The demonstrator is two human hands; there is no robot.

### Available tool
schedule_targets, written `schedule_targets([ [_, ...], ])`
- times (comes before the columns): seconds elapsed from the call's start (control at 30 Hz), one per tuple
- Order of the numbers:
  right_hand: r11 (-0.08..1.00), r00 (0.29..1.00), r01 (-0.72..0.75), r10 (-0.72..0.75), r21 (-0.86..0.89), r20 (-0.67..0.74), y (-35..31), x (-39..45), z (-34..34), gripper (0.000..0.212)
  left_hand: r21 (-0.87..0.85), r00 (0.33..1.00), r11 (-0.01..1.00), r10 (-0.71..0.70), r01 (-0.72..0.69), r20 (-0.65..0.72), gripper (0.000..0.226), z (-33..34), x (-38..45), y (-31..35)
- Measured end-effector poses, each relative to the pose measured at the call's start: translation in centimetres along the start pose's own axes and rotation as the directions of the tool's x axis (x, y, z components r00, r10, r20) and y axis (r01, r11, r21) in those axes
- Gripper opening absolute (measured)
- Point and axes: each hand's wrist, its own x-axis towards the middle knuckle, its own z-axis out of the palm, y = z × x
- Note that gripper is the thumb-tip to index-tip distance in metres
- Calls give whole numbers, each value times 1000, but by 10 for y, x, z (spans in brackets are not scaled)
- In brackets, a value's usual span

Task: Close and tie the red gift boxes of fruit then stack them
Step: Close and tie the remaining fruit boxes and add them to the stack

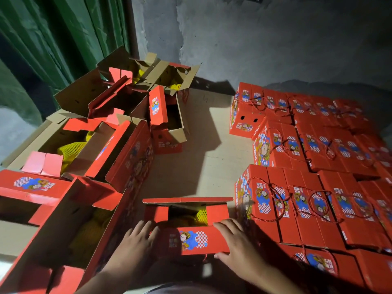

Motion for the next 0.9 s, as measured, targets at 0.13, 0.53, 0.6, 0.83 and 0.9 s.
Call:
schedule_targets([
  [0.13,1000,1000,3,-3,-2,-4,1,2,-2,87,8,999,1000,18,-18,39,92,0,0,-3],
  [0.53,963,998,-3,-13,-270,-57,5,-11,26,94,-108,963,989,69,-100,-261,74,18,-22,1],
  [0.6,966,999,11,-24,-257,-47,4,-11,24,86,-178,940,978,47,-113,-337,65,21,-20,1],
  [0.83,931,918,-257,319,261,-236,3,7,-4,73,-583,909,812,-218,-33,-355,37,17,1,-21],
  [0.9,841,872,-357,456,406,-177,2,17,-13,100,-662,867,749,-346,27,-357,27,20,9,-27],
])
